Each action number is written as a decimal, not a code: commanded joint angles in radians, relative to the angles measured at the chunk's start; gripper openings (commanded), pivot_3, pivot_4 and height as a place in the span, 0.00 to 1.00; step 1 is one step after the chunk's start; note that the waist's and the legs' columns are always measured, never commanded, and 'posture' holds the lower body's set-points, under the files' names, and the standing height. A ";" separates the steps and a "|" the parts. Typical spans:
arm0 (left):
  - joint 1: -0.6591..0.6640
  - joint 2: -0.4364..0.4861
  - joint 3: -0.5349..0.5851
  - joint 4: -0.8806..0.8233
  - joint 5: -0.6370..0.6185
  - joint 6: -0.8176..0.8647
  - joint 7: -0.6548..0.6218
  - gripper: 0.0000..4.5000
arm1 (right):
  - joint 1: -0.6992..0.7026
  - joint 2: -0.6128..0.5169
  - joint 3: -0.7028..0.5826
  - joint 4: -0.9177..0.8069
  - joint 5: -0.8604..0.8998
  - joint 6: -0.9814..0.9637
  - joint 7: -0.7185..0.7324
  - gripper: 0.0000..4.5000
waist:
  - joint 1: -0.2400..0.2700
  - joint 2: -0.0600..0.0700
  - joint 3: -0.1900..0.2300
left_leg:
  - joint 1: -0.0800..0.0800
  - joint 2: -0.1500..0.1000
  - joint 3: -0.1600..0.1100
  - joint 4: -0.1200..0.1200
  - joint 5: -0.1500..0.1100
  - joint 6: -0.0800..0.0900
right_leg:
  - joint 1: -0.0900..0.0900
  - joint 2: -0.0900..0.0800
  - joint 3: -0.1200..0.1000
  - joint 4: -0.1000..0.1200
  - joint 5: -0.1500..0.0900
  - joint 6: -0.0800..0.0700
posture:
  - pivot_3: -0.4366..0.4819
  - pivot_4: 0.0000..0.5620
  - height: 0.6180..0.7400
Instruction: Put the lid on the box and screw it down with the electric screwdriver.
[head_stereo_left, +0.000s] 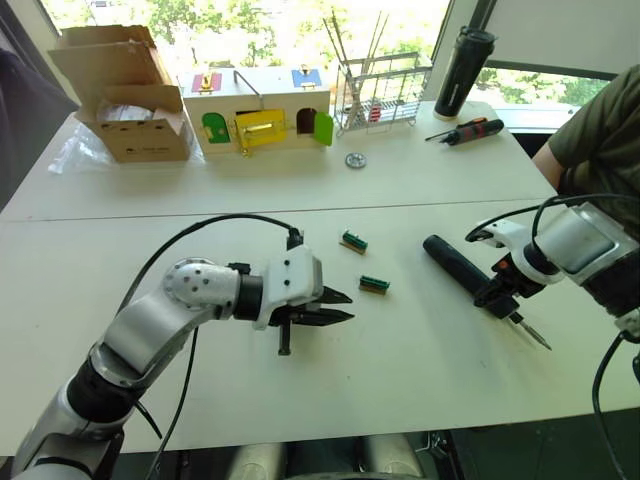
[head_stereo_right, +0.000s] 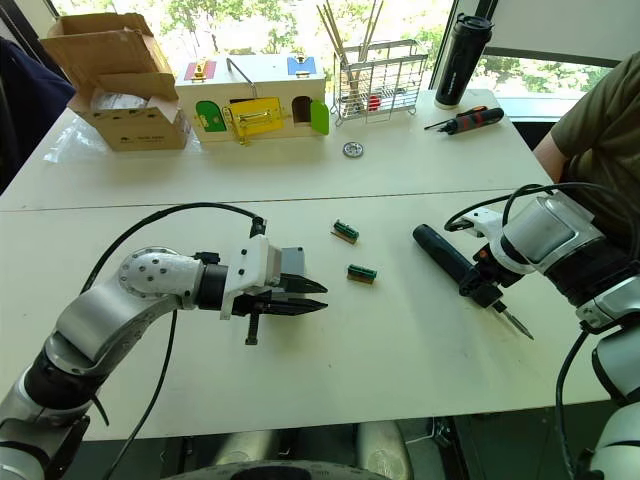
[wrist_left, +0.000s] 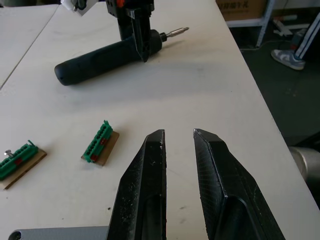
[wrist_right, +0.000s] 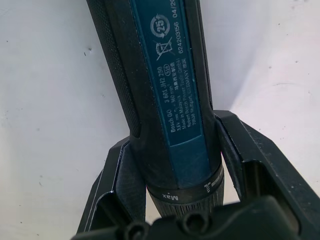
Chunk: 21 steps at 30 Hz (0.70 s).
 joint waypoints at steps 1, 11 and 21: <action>-0.002 -0.001 0.011 -0.026 0.002 -0.007 0.012 0.20 | 0.077 0.014 0.060 0.033 -0.033 -0.028 0.040 0.40 | 0.007 -0.001 -0.001 | 0.000 0.000 0.000 0.000 0.000 0.000 | 0.000 0.000 0.000 -0.001 0.000 0.000 | 0.48 0.27 1.00; -0.034 0.037 0.060 0.125 0.006 -0.064 -0.057 0.20 | -0.044 0.051 -0.150 0.103 -0.028 -0.042 0.098 0.40 | 0.013 -0.003 -0.002 | 0.002 0.000 0.000 0.000 0.000 0.000 | 0.002 0.000 0.000 -0.005 0.001 -0.001 | 0.48 0.27 1.00; -0.145 0.058 0.139 0.424 0.022 -0.147 -0.146 0.20 | -0.185 0.146 -0.756 0.008 0.156 0.285 -0.117 0.40 | -0.005 0.024 0.015 | -0.019 0.000 0.003 -0.001 0.003 -0.004 | -0.024 -0.001 -0.001 0.005 0.001 -0.001 | 0.48 0.27 1.00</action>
